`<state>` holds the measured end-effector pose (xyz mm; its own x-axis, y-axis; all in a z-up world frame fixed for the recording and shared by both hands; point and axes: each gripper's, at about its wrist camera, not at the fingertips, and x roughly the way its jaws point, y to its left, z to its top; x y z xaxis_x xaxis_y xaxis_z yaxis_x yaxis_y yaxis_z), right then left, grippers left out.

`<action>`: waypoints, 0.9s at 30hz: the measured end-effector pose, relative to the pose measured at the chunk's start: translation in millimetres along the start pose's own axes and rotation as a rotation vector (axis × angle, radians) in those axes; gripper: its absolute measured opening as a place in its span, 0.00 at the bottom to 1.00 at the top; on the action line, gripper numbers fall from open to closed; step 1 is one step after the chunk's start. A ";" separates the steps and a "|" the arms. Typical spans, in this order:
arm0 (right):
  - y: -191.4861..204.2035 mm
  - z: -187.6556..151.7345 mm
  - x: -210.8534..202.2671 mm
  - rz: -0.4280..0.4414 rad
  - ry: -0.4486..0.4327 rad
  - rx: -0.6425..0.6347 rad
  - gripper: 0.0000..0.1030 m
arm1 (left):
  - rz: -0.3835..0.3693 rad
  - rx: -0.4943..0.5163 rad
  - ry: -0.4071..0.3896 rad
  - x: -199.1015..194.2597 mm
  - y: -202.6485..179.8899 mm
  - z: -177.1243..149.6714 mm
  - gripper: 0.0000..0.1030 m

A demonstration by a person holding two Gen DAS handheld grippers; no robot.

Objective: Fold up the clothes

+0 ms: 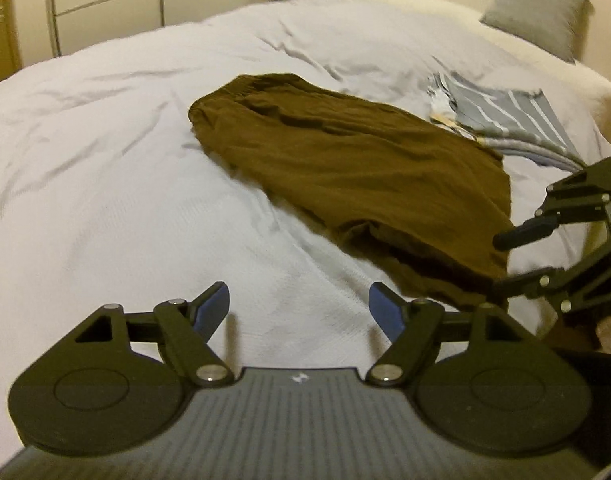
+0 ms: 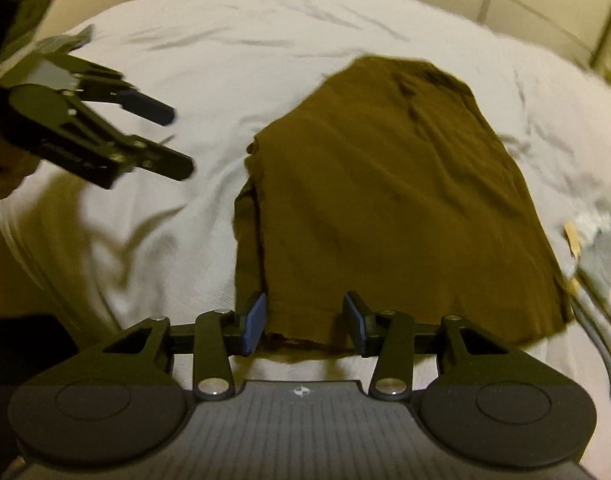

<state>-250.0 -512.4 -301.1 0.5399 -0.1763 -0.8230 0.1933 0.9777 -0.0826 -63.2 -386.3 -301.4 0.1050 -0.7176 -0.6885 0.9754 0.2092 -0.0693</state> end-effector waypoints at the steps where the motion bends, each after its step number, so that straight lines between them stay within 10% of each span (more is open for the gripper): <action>1: 0.4 -6.3 1.3 0.000 -0.027 -0.029 0.34 | 0.004 -0.010 -0.023 2.6 -3.9 -4.3 0.71; 5: -3.6 -26.5 0.3 0.020 -0.145 -0.056 0.00 | 0.014 -0.038 -0.094 11.1 -19.6 -14.9 0.71; 15: -23.5 -54.4 -22.7 0.022 -0.429 0.068 0.00 | 0.130 -0.042 -0.288 23.5 -50.5 -23.5 0.72; 27: -14.7 -72.2 -30.8 0.034 -0.480 0.090 0.00 | 0.394 -0.070 -0.187 45.5 -56.3 6.8 0.65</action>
<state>-328.6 -513.1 -315.1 0.8599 -0.1981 -0.4705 0.2275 0.9738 0.0058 -112.0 -435.2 -323.9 0.5058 -0.6805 -0.5302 0.8390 0.5310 0.1187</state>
